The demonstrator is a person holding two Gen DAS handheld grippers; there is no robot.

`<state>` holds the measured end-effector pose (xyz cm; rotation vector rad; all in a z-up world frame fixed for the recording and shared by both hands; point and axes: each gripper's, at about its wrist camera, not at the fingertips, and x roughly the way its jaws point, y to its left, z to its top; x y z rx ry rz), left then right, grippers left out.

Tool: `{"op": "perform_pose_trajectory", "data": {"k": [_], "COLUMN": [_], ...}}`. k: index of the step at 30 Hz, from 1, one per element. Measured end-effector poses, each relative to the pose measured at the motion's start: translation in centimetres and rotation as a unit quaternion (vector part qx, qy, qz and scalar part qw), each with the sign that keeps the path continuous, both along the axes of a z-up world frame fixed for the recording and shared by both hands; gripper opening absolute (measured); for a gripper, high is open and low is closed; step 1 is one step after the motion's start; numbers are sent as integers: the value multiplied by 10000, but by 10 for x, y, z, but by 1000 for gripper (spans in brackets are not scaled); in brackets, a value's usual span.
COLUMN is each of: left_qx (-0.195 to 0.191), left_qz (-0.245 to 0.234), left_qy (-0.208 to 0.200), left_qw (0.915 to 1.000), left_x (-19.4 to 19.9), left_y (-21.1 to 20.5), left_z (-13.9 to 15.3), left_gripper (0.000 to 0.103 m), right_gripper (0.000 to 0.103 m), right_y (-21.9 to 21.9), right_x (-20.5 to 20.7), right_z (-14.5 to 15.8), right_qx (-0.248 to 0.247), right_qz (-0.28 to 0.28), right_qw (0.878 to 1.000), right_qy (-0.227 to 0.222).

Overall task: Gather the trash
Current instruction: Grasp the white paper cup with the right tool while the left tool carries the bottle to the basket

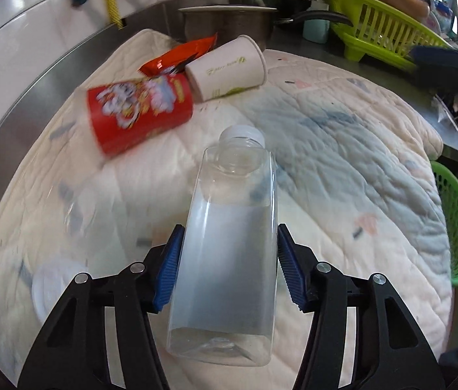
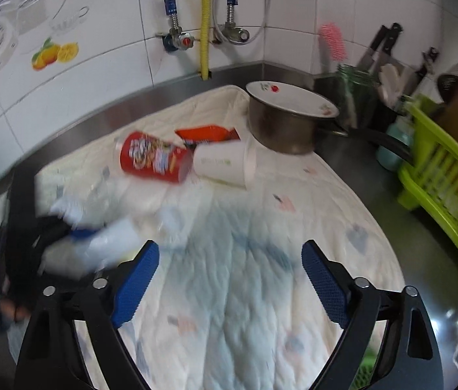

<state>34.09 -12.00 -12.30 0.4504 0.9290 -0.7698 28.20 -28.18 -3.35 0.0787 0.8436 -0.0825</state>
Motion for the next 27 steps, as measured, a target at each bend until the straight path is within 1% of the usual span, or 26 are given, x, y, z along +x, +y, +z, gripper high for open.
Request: {"op": "perform_pose_trajectory", "data": {"k": [5, 7, 11, 17, 19, 20, 21, 23, 24, 25, 26, 27], "left_qx": [-129, -148, -244, -332, -374, -376, -374, -386, -391, -398, -406, -414], "left_qz": [256, 367, 563, 787, 845, 871, 905, 938, 976, 1000, 1031, 1049], "left_qy": [-47, -54, -7, 95, 134, 134, 139, 159, 167, 180, 191, 191], "left_qw": [9996, 9992, 9981, 9963, 9956, 9954, 9951, 9947, 9943, 9940, 9937, 9934], "left_x": [-22, -28, -39, -50, -51, -52, -52, -55, -56, -56, -57, -57], "left_y": [31, 38, 55, 70, 74, 75, 77, 80, 81, 81, 82, 83], "left_z": [7, 8, 10, 8, 8, 8, 8, 8, 8, 8, 8, 8], "left_gripper": [55, 54, 54, 54, 54, 54, 54, 54, 54, 54, 53, 53], "right_gripper": [75, 71, 67, 65, 64, 63, 59, 47, 34, 25, 21, 12], "right_y": [-19, -24, -35, -49, -53, -53, -51, -47, -43, -41, -38, -34], "right_x": [52, 71, 104, 136, 143, 144, 146, 147, 146, 145, 141, 136], "right_z": [-12, -17, -32, -54, -59, -60, -61, -63, -64, -64, -64, -62], "right_qx": [426, 521, 674, 929, 1247, 1314, 1354, 1458, 1440, 1449, 1449, 1404], "right_qz": [-18, 15, 5, -42, 27, 50, 87, 206, 271, 318, 365, 383], "right_qw": [9991, 9986, 9977, 9955, 9920, 9912, 9906, 9889, 9889, 9887, 9885, 9891], "right_qy": [-27, -19, 60, 177, 176, 159, 159, 202, 231, 238, 227, 203]}}
